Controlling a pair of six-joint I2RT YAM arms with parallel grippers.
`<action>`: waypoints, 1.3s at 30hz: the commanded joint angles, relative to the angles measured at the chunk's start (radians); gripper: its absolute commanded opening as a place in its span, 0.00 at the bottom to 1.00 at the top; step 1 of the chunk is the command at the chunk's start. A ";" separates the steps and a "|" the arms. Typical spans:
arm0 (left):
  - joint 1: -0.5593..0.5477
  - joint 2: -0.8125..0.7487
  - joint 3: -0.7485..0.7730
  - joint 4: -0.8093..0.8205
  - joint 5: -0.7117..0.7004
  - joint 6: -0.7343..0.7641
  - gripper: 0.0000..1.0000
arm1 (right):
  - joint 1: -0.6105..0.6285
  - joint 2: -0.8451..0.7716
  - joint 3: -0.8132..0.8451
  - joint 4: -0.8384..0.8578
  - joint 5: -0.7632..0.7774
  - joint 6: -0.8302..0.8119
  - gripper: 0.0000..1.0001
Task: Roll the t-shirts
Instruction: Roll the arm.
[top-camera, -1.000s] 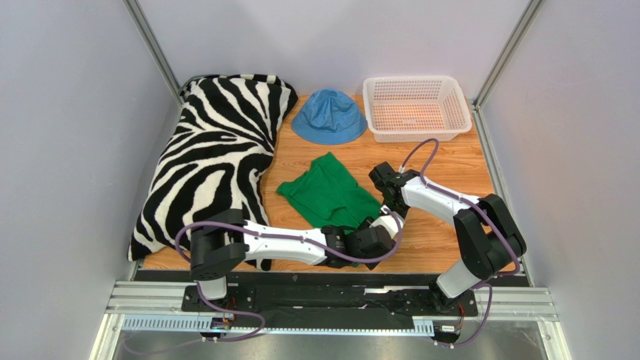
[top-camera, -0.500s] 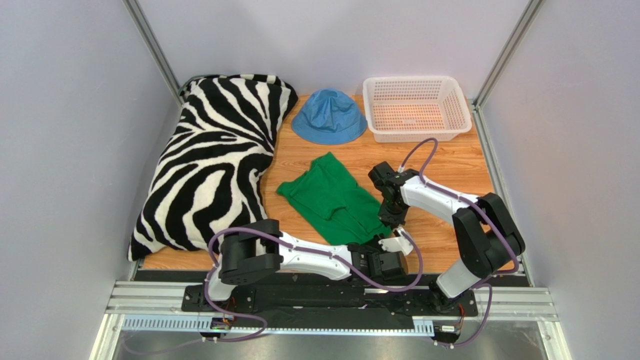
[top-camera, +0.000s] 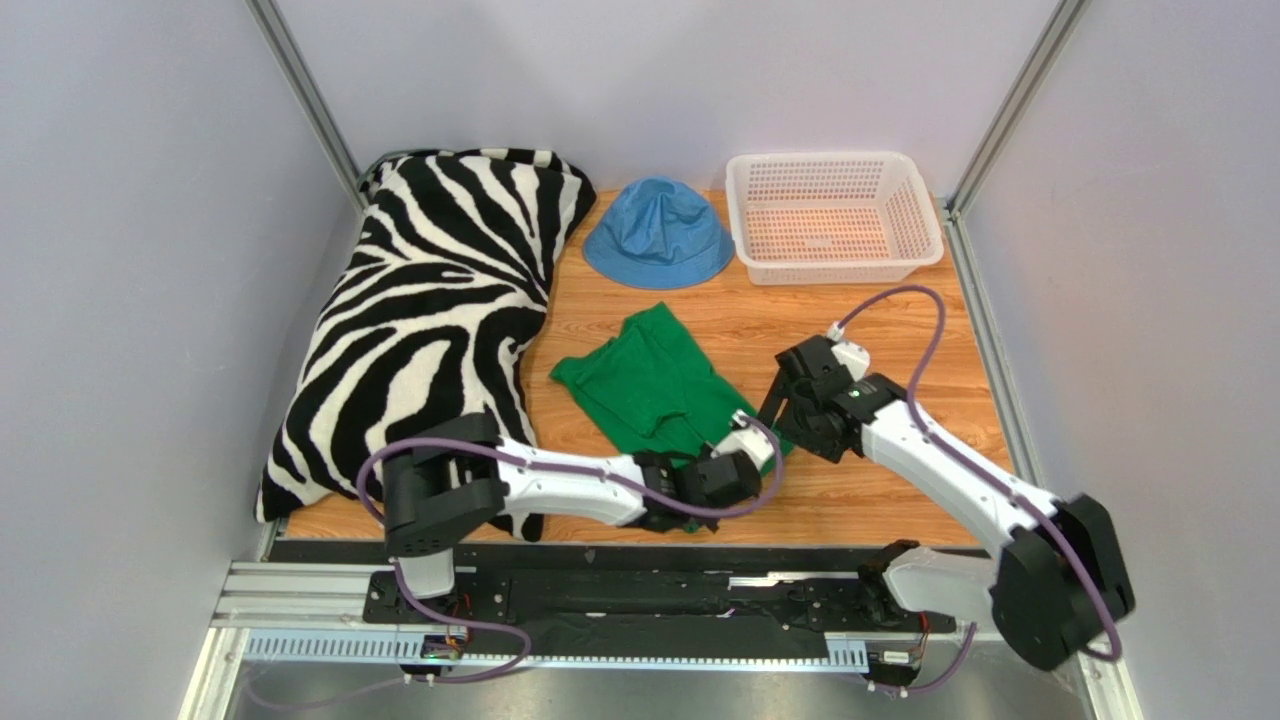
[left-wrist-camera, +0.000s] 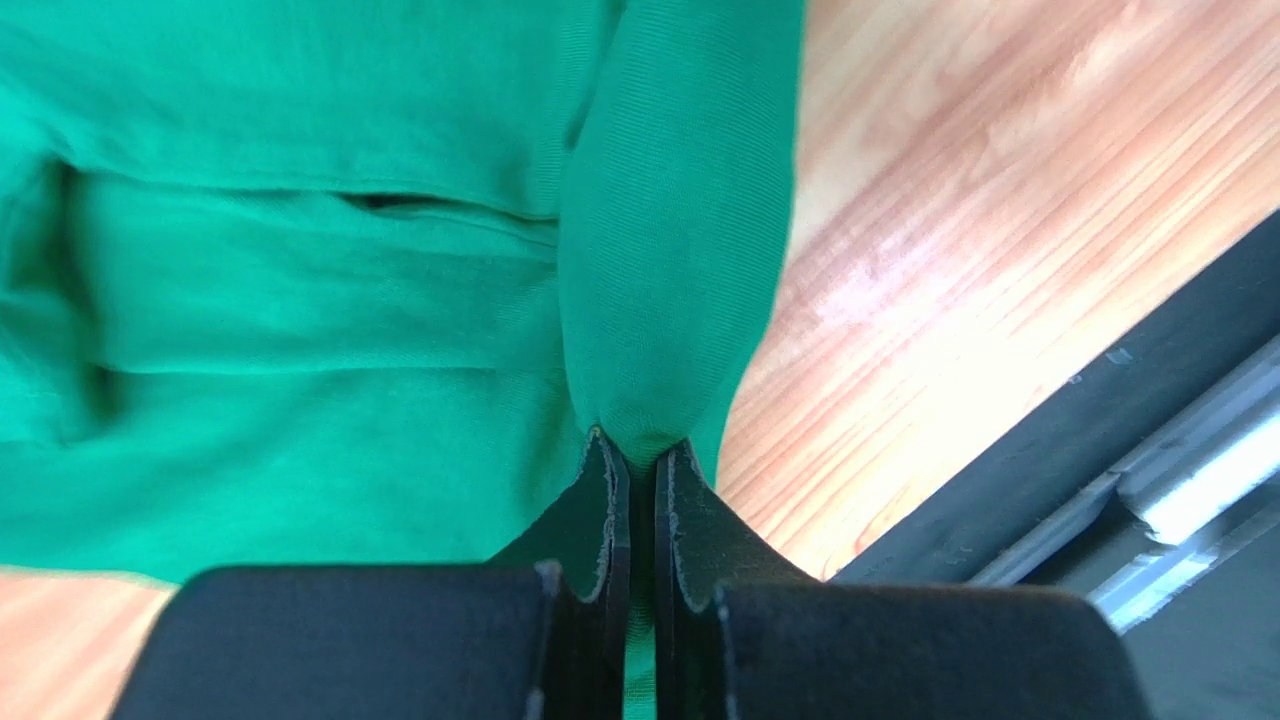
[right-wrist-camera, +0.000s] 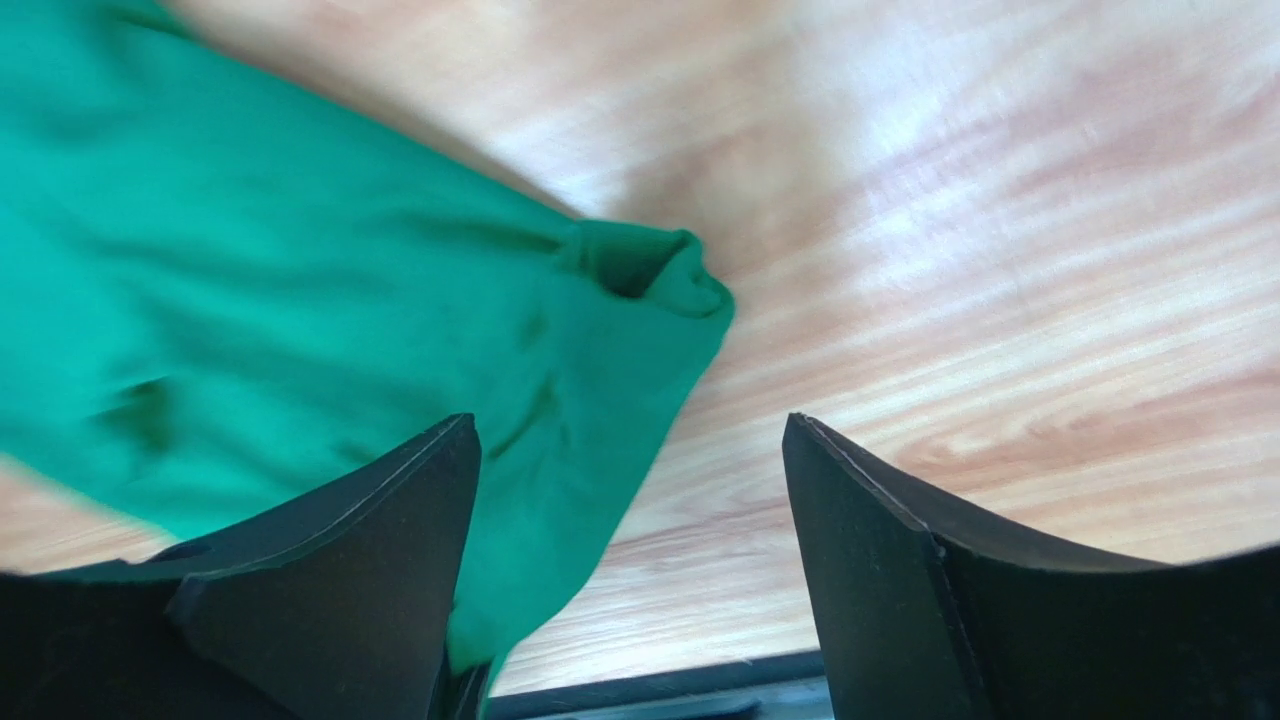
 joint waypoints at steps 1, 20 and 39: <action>0.140 -0.081 -0.125 0.157 0.411 -0.143 0.00 | 0.008 -0.187 -0.060 0.119 0.037 0.002 0.79; 0.353 0.060 -0.275 0.482 0.964 -0.424 0.00 | 0.126 -0.471 -0.412 0.393 0.018 0.120 0.66; 0.355 0.068 -0.269 0.474 0.952 -0.416 0.00 | 0.126 -0.319 -0.311 0.231 0.077 0.131 0.64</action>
